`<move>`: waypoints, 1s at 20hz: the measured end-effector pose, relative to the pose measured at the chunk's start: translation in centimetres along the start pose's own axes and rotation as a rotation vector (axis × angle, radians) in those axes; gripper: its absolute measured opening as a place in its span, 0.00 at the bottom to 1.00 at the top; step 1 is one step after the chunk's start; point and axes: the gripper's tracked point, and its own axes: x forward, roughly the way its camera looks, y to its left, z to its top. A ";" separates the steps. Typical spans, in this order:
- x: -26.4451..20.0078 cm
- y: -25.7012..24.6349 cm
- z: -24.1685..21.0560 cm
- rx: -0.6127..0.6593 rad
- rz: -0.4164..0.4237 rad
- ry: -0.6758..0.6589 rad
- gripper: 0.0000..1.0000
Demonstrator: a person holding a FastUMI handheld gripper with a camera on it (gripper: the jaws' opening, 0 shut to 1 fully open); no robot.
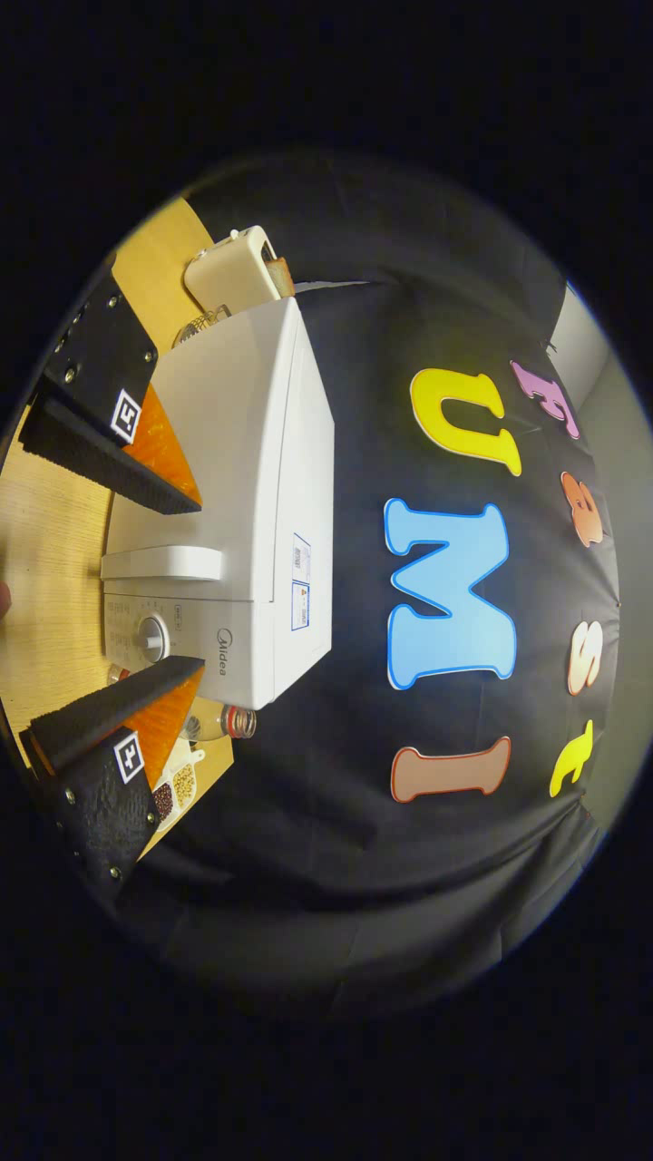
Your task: Open the microwave, put the food inside, and close the microwave door.
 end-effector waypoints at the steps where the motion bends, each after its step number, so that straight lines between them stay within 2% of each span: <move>1: 0.6 0.0 -0.7 -0.007 -0.003 0.015 1.00; 8: 3.3 0.3 -4.5 -0.043 -0.010 0.119 0.98; 9: 3.5 0.4 -4.9 -0.047 -0.008 0.129 0.83; 11: 3.8 0.7 -5.3 -0.051 -0.006 0.141 0.70; 13: 4.1 0.9 -5.5 -0.058 -0.006 0.143 0.64; 15: 4.0 1.3 -5.7 -0.050 0.005 0.143 0.64; 17: 4.3 1.8 -5.6 -0.054 0.008 0.140 0.38; 19: 4.3 1.8 -5.8 -0.077 -0.007 0.147 0.35; 20: 4.4 1.8 -5.8 -0.082 -0.003 0.147 0.29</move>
